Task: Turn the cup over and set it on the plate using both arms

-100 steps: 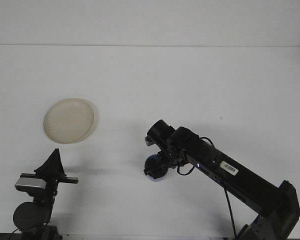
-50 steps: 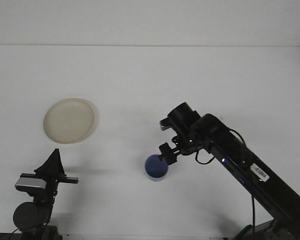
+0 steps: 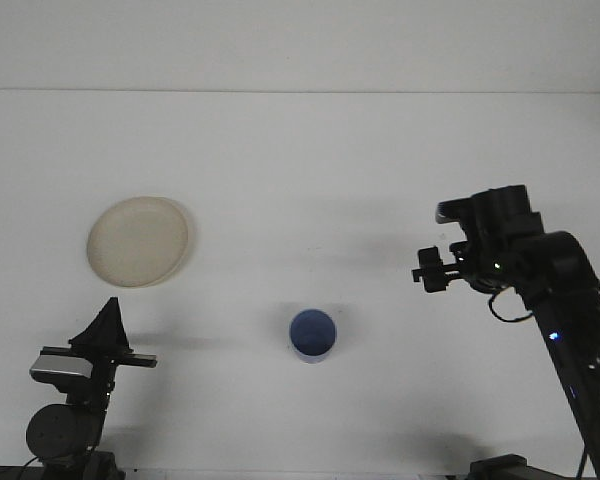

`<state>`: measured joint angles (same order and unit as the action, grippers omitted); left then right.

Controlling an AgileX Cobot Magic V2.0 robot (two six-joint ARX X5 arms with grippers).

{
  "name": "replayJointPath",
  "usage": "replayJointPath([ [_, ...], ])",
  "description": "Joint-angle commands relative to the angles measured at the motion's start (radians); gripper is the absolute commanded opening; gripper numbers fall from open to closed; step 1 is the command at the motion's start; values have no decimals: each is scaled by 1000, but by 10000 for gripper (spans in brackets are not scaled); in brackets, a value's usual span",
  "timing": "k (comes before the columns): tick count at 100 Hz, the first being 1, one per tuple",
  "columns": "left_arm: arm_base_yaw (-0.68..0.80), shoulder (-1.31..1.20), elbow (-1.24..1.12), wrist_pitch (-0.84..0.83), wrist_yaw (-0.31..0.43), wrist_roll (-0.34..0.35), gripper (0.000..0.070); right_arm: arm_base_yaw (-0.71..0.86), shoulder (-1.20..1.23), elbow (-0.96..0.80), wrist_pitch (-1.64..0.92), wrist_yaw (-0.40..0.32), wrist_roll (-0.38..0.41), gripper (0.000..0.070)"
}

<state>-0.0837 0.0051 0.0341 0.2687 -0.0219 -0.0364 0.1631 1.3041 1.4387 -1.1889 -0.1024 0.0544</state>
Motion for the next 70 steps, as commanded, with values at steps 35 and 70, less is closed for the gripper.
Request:
replayJointPath([
  [35, -2, -2, -20, 10, -1, -1, 11, -98, -471, -439, 364, -2, 1, 468],
  [70, -2, -2, -20, 10, -1, -1, 11, -98, -810, -809, 747, -3, -4, 467],
])
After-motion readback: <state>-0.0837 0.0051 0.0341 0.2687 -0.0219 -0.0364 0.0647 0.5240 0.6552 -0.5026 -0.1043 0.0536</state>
